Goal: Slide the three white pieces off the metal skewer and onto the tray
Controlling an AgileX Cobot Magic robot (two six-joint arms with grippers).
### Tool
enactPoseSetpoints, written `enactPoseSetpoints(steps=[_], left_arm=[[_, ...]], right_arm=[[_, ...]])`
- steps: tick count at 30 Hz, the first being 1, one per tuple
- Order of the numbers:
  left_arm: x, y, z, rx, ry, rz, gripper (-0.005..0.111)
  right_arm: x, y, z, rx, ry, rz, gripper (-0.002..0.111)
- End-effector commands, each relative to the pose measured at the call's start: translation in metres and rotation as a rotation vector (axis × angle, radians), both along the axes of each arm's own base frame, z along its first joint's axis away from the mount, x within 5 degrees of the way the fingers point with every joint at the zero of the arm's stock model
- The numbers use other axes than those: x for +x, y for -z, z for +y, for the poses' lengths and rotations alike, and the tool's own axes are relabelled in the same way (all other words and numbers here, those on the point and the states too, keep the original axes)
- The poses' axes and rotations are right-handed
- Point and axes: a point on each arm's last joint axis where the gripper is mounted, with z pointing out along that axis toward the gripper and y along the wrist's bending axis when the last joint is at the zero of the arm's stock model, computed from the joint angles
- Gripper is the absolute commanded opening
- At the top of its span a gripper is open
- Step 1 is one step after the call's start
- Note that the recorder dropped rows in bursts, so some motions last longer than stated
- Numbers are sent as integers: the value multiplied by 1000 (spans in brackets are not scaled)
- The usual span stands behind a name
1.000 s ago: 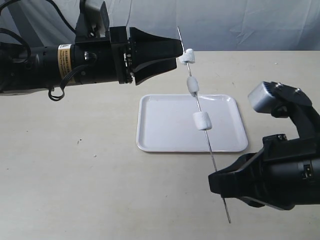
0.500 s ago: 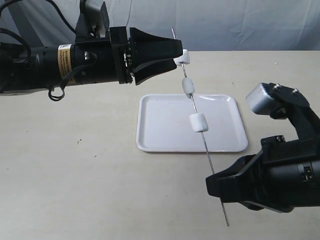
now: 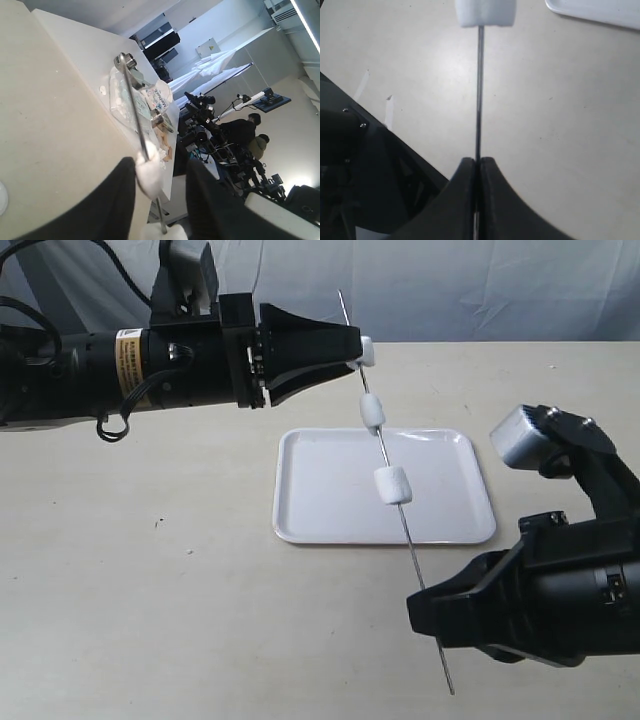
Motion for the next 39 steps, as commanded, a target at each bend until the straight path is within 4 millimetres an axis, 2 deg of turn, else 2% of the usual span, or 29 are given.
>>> enactPoseSetpoints(steps=[1,8,11,13,22,34,39], left_arm=[[-1,-3,-2,-8,11,-12,28],[0,-3,-2,-14,4,-16,18],[0,-3,-2,-15,3,-17,11],[0,-4,-2,-17,-2,-33,0],[1,-5,-2,-26,-17,-59,0],[13,-17,2,-101,-106,-101,0],[23,-27,10,-120,-141,-132,0]], right_arm=[[0,-2,0,9,-2,-16,-1],[0,-2,0,9,-2,-16,-1],[0,-2,0,6,-2,-20,-1],[0,-2,0,6,-2,-20,-1],[0,-1,-1,1,-6,-16,-1],[-10,24,-7,-50,-14,70,-1],[-15,34,-10,-62,-13,111,-1]])
